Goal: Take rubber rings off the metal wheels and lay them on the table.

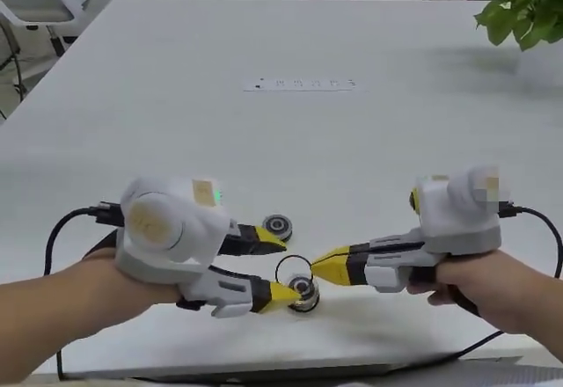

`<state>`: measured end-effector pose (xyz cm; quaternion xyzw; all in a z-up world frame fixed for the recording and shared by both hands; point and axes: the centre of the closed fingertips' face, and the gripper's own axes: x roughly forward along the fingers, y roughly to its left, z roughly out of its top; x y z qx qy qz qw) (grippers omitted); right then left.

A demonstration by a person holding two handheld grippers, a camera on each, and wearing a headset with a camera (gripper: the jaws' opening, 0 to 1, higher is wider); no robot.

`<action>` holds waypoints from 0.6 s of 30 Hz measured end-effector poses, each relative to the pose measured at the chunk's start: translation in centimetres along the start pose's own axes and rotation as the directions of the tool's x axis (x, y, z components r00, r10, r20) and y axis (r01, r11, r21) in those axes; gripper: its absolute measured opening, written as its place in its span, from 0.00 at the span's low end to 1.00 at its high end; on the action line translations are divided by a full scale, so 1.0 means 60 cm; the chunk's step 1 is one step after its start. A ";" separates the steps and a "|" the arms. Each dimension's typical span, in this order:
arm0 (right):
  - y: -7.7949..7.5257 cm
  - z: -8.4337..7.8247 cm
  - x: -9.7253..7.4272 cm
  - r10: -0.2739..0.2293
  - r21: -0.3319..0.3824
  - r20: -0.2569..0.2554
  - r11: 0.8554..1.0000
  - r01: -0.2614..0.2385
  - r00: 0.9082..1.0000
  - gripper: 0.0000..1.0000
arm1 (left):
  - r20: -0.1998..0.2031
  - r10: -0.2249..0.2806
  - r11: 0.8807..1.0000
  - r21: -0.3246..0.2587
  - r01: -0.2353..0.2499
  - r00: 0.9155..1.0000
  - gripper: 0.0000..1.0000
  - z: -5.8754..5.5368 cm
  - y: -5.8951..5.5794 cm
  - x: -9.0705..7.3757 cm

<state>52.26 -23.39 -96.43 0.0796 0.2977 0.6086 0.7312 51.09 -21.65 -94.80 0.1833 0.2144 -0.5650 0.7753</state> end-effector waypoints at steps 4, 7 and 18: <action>0.000 0.012 0.004 0.004 -0.009 0.001 1.000 -0.004 1.000 0.00 | 0.002 0.020 1.000 -0.014 -0.020 1.000 0.42 -0.005 0.009 -0.017; 0.000 0.019 0.009 0.006 -0.015 -0.001 1.000 -0.006 1.000 0.00 | 0.002 0.029 0.999 -0.020 -0.029 1.000 0.45 -0.008 0.013 -0.029; 0.001 0.042 0.037 0.023 -0.043 -0.027 0.999 -0.024 0.999 0.00 | 0.013 0.078 0.996 -0.041 -0.077 0.997 0.56 -0.018 0.030 -0.069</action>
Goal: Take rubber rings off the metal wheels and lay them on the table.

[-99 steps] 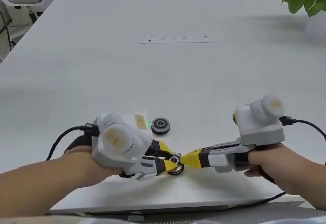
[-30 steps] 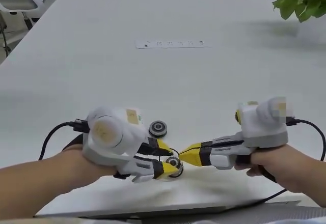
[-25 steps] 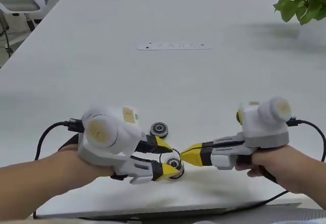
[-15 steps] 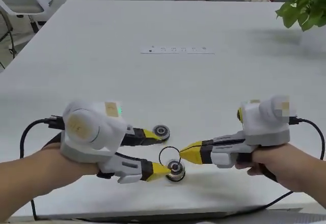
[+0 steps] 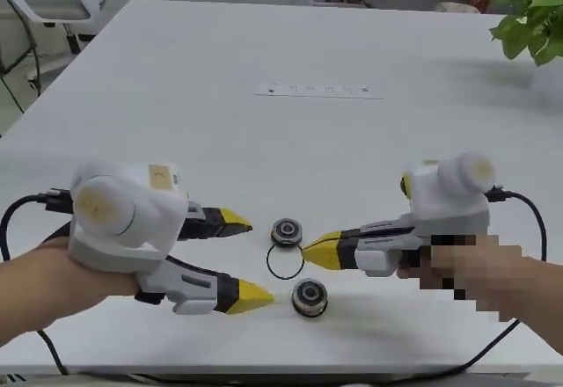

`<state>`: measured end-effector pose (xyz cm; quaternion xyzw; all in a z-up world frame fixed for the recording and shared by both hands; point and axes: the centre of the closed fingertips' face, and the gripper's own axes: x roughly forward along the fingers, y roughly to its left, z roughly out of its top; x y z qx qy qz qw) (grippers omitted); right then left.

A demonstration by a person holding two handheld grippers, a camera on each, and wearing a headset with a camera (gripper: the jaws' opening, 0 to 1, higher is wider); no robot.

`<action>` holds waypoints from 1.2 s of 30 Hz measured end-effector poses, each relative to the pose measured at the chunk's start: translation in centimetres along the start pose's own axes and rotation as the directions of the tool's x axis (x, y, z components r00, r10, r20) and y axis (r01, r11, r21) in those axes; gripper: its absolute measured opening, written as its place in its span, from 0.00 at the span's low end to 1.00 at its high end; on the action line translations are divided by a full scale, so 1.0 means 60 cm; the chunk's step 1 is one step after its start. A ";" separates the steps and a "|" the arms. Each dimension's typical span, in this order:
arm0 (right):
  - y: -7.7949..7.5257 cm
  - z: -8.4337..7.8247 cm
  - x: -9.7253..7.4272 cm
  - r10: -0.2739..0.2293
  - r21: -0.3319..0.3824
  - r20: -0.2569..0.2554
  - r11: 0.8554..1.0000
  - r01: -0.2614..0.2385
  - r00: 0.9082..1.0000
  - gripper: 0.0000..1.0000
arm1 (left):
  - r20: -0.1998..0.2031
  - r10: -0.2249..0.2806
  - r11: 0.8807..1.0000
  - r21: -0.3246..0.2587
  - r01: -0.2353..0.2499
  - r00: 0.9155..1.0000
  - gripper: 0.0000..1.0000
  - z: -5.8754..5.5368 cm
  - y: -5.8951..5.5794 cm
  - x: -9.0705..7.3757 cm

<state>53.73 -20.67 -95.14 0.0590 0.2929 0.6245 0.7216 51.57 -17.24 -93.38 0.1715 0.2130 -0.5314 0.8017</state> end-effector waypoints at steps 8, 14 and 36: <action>-0.003 -0.001 0.020 0.004 -0.010 -0.030 1.000 -0.004 1.000 0.00 | 0.011 0.045 0.999 -0.021 -0.045 0.999 0.60 -0.008 0.013 -0.022; -0.002 -0.007 0.031 0.005 -0.015 -0.052 1.000 -0.006 0.999 0.00 | 0.012 0.065 0.997 -0.040 -0.064 0.998 0.61 -0.017 0.016 -0.032; -0.016 -0.035 0.074 -0.030 -0.055 -0.150 0.998 0.021 0.988 0.00 | 0.005 0.097 0.992 -0.076 -0.096 0.995 0.62 -0.040 0.023 -0.049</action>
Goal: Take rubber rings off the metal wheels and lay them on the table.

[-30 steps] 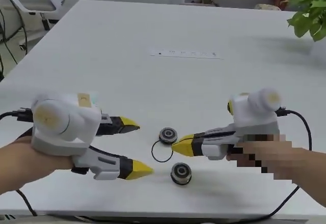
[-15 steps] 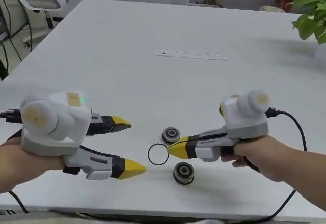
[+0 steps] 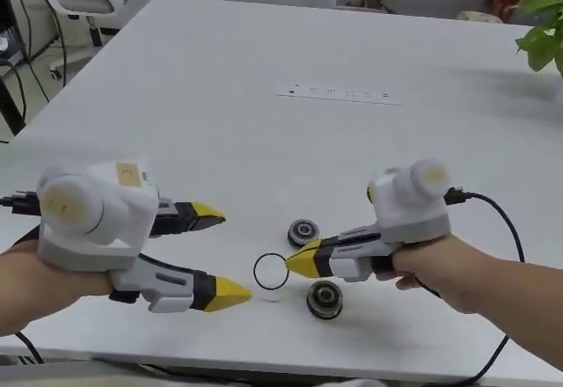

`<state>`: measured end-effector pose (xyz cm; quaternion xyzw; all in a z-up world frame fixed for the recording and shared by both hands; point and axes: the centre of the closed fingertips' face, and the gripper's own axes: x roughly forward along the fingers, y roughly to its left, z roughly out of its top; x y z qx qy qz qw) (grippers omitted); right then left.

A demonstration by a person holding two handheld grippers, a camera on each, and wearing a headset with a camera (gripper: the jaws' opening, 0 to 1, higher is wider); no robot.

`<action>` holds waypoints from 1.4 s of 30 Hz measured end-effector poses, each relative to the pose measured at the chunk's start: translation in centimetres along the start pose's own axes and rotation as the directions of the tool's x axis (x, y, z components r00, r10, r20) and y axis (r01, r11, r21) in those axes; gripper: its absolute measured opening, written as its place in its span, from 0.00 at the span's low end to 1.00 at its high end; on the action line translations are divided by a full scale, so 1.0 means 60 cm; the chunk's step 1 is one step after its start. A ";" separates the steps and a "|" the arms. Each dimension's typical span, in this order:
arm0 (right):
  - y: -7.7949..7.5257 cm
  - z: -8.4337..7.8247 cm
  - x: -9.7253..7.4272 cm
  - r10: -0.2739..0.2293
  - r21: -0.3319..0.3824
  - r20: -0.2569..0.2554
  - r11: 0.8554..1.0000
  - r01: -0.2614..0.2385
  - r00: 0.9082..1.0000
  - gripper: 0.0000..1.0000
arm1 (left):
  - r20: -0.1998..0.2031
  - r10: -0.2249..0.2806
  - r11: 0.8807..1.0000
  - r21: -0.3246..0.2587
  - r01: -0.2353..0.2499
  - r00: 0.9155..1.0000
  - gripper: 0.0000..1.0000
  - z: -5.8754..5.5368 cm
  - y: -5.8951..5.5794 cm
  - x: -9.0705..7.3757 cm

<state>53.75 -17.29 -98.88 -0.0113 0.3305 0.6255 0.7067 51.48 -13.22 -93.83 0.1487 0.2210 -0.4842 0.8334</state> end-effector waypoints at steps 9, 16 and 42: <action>-0.005 -0.009 0.003 -0.020 -0.020 -0.027 1.000 0.020 0.999 0.01 | -0.009 0.003 1.000 -0.002 -0.003 1.000 0.63 -0.004 0.001 -0.001; -0.005 -0.010 -0.002 -0.022 -0.027 -0.024 0.999 0.021 0.999 0.13 | -0.016 0.004 1.000 -0.002 -0.004 1.000 0.63 -0.007 0.001 -0.001; 0.004 0.031 -0.047 -0.033 -0.044 0.087 0.998 0.037 0.996 0.43 | -0.020 -0.014 1.000 0.022 0.014 1.000 0.62 0.007 0.002 0.011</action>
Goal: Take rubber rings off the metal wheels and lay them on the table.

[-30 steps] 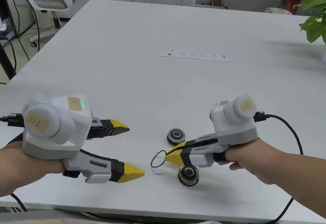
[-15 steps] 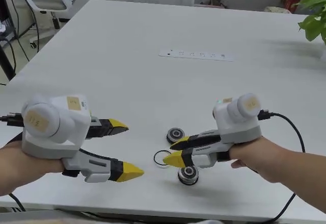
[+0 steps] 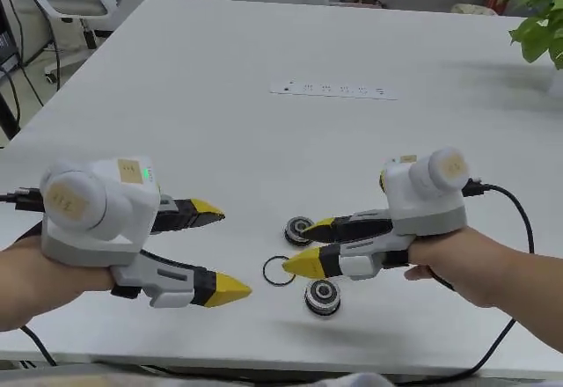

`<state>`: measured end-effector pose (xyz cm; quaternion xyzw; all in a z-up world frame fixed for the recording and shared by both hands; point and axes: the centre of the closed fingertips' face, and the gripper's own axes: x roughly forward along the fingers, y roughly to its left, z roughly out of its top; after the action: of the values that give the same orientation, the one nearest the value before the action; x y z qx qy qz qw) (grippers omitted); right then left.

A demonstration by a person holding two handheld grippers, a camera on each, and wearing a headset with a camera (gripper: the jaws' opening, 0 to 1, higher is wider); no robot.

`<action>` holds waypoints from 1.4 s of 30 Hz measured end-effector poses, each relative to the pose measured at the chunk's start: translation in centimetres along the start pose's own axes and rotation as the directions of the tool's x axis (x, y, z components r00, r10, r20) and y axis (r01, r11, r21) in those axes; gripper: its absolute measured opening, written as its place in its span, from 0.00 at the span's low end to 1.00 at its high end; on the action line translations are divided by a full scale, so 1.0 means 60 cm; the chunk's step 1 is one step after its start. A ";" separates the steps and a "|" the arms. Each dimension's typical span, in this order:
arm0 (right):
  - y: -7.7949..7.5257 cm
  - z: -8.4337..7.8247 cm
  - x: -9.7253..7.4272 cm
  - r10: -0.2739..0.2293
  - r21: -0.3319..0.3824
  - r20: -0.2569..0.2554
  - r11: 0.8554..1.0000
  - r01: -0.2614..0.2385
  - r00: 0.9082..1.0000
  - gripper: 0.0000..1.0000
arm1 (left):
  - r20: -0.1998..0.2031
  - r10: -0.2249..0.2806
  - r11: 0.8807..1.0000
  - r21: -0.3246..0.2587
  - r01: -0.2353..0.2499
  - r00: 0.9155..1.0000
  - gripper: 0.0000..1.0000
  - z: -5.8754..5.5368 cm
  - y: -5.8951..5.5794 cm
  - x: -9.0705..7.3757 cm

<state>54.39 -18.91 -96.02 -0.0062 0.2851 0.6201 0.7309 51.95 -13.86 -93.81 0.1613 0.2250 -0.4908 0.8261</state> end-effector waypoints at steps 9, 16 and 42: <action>0.001 0.003 -0.031 -0.019 -0.018 0.022 1.000 0.019 1.000 0.48 | 0.003 -0.017 1.000 0.022 0.017 1.000 0.62 0.016 -0.003 0.015; 0.004 -0.008 -0.049 -0.025 -0.045 0.019 0.999 0.026 1.000 0.48 | 0.005 -0.037 0.999 0.038 0.037 0.999 0.62 0.028 -0.009 0.030; 0.003 -0.086 -0.075 -0.034 -0.083 -0.059 0.996 0.029 0.998 0.35 | -0.035 -0.128 0.989 0.066 0.130 0.991 0.54 0.028 -0.036 0.096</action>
<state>51.82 -24.79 -98.35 -0.0595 0.2810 0.6192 0.7309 52.82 -19.95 -95.56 0.1819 0.2308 -0.5480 0.7831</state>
